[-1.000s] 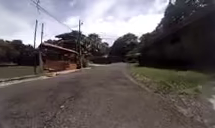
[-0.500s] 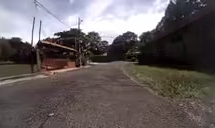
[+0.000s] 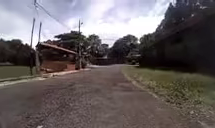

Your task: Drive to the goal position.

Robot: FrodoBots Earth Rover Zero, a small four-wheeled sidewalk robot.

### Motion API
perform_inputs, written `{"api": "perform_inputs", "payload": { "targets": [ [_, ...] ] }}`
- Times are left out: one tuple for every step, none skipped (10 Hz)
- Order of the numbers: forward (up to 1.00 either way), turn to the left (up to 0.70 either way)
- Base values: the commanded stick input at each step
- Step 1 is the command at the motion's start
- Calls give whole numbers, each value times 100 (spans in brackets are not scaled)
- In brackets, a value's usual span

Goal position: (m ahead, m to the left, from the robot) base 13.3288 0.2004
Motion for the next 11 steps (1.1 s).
{"api": "perform_inputs", "payload": {
  "targets": [
    [50,0],
    [50,0],
    [50,0],
    [50,0],
    [50,0],
    [50,0],
    [50,0],
    [50,0],
    [50,0],
    [50,0],
    [50,0]
  ]
}}
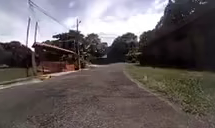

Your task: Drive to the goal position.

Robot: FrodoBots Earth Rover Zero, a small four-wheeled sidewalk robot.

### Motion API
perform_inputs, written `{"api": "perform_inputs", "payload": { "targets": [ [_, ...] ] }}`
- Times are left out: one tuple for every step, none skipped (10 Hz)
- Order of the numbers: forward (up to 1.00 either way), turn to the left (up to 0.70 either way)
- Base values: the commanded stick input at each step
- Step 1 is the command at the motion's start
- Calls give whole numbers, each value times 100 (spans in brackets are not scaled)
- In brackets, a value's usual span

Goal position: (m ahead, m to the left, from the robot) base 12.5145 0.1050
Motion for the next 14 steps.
{"api": "perform_inputs", "payload": {
  "targets": [
    [50,0],
    [50,0],
    [50,13],
    [50,29],
    [50,43],
    [50,11],
    [50,0],
    [50,0],
    [50,0],
    [50,0],
    [50,-19],
    [50,-49],
    [50,-50],
    [50,-50]
  ]
}}
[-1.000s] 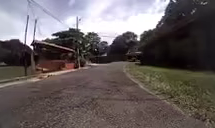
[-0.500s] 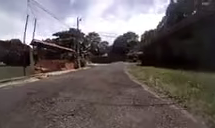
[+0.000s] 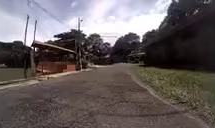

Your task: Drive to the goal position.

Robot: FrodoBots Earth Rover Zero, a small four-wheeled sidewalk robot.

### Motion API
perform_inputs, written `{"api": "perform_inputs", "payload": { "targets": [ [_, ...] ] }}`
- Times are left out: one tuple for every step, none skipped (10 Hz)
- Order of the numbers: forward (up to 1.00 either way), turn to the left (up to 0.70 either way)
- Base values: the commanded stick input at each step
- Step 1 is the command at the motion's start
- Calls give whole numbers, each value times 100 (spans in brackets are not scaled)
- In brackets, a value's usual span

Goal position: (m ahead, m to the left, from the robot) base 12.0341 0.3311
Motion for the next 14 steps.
{"api": "perform_inputs", "payload": {
  "targets": [
    [50,-48],
    [50,-12],
    [50,0],
    [50,0],
    [50,0],
    [50,0],
    [50,0],
    [50,0],
    [50,0],
    [50,0],
    [50,0],
    [50,0],
    [50,0],
    [50,0]
  ]
}}
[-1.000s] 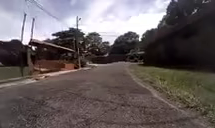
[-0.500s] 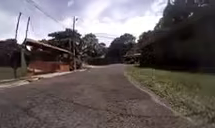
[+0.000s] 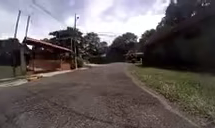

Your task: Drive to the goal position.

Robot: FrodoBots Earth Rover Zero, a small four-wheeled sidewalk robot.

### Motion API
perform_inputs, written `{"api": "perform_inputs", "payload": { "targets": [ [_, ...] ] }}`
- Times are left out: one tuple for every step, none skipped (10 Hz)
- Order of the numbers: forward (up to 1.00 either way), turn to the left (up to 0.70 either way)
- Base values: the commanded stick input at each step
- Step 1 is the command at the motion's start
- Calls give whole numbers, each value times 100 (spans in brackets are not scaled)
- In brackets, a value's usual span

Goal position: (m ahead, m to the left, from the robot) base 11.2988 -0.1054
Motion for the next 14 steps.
{"api": "perform_inputs", "payload": {
  "targets": [
    [50,0],
    [50,0],
    [50,0],
    [50,0],
    [50,-4],
    [50,-19],
    [50,-33],
    [50,-48],
    [50,-50],
    [50,-50],
    [50,-50],
    [50,-50],
    [50,-50],
    [50,-38]
  ]
}}
